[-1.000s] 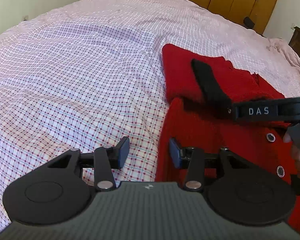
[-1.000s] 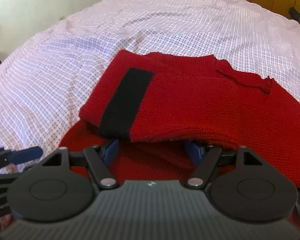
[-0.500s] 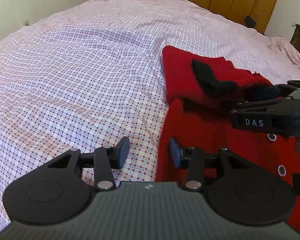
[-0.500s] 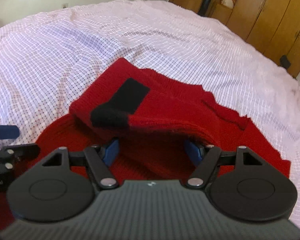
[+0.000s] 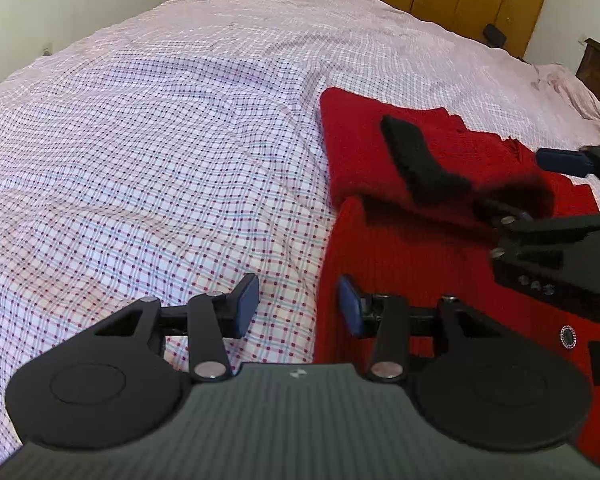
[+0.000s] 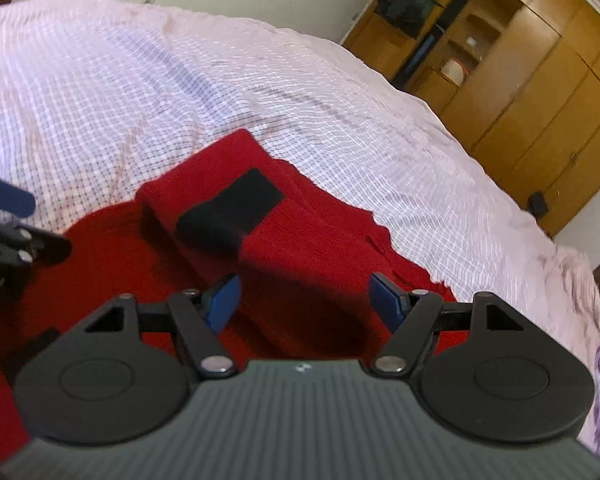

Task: Fold small clothes

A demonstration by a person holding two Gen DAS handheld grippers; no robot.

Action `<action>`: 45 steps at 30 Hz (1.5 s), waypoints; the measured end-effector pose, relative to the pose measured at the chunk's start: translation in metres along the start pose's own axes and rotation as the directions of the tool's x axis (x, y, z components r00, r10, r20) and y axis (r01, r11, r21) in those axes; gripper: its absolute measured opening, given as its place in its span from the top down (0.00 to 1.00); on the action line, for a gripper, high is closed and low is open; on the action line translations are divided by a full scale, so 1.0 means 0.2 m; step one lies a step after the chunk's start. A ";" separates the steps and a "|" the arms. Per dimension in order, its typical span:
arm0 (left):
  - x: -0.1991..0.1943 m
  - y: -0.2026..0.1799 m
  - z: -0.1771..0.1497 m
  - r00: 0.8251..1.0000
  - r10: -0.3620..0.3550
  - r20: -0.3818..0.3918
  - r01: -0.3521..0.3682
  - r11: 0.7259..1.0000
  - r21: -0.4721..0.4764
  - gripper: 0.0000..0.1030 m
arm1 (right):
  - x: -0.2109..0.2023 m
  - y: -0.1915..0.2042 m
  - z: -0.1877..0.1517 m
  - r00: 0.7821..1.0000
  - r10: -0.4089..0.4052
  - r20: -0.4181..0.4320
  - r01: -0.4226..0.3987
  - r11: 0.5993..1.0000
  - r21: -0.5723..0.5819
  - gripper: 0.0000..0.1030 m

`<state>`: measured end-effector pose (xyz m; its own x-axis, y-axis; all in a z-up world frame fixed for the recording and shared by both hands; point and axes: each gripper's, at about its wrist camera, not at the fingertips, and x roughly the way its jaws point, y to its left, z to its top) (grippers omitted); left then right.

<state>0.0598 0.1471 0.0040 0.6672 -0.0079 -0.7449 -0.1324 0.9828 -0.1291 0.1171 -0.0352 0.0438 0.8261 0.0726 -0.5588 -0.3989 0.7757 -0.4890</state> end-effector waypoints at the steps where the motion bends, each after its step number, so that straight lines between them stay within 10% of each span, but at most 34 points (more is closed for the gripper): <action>1: 0.00 0.00 0.00 1.000 -0.002 -0.001 0.002 1.000 0.002 0.51 | 0.02 0.01 0.01 1.000 0.009 -0.003 -0.009 1.000 -0.004 0.29; 4: 0.01 0.00 0.00 1.000 -0.004 -0.003 0.004 1.000 0.006 0.51 | 0.07 0.04 0.05 0.999 0.040 0.004 -0.040 0.999 0.000 0.32; 7: 0.01 0.00 0.01 1.000 -0.003 -0.001 0.003 1.000 0.021 0.51 | 0.11 0.03 0.05 0.998 0.051 0.020 -0.051 0.998 0.027 0.88; 20: 0.06 -0.05 0.04 1.000 0.027 -0.004 -0.026 0.995 0.099 0.51 | -0.07 -0.74 -0.26 0.993 -0.120 -0.010 0.106 0.833 0.543 0.89; 29: 0.04 -0.10 0.03 0.998 0.068 0.005 -0.068 0.990 0.126 0.51 | 0.12 -0.83 -0.67 0.993 0.082 -0.089 0.015 0.646 0.763 0.84; 33: 0.03 -0.11 0.05 0.997 0.074 0.008 -0.075 0.988 0.135 0.51 | 0.04 -0.82 -0.74 0.996 0.061 -0.057 0.003 0.660 0.751 0.59; 45: -0.05 -0.20 0.25 0.998 0.025 0.062 -0.032 0.991 0.130 0.51 | -0.17 -1.04 -0.82 0.998 0.013 -0.054 0.031 0.675 0.737 0.55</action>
<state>0.0943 0.1163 0.0490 0.7080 0.0277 -0.7057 -0.0577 0.9982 -0.0187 0.1069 -0.3025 0.0539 0.7979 0.0485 -0.6008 0.0497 0.9881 0.1457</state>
